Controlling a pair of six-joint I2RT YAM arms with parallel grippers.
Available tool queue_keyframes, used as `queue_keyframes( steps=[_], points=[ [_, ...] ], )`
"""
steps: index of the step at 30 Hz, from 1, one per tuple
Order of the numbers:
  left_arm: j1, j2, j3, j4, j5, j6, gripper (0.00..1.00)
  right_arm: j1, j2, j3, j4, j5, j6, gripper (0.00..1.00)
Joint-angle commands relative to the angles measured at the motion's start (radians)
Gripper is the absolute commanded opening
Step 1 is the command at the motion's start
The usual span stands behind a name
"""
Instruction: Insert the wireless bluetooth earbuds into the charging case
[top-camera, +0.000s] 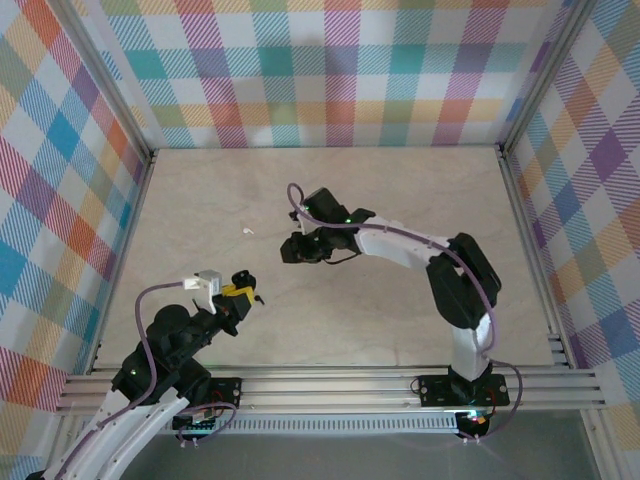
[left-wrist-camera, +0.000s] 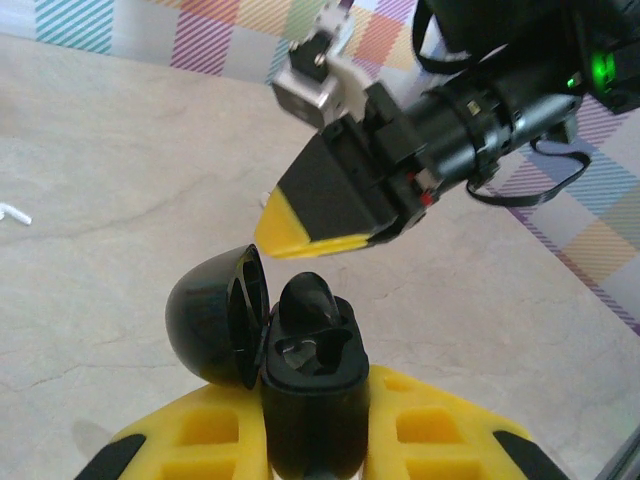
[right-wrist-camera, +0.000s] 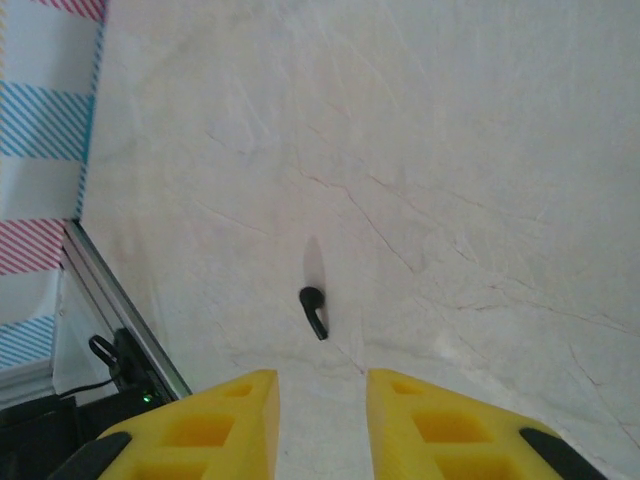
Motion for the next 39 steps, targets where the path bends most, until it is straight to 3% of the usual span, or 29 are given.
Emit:
queue_keyframes(
  steps=[1,26,39],
  points=[
    [-0.011,-0.028,-0.004,-0.022,-0.056,-0.070,0.00,0.018,0.046,0.060,-0.081,-0.052,-0.015,0.28],
    [-0.011,-0.032,-0.005,-0.111,-0.184,-0.153,0.00,0.146,0.331,0.368,-0.304,0.097,-0.208,0.27],
    [-0.011,-0.039,0.013,-0.157,-0.196,-0.151,0.00,0.194,0.417,0.450,-0.316,0.077,-0.217,0.27]
  ],
)
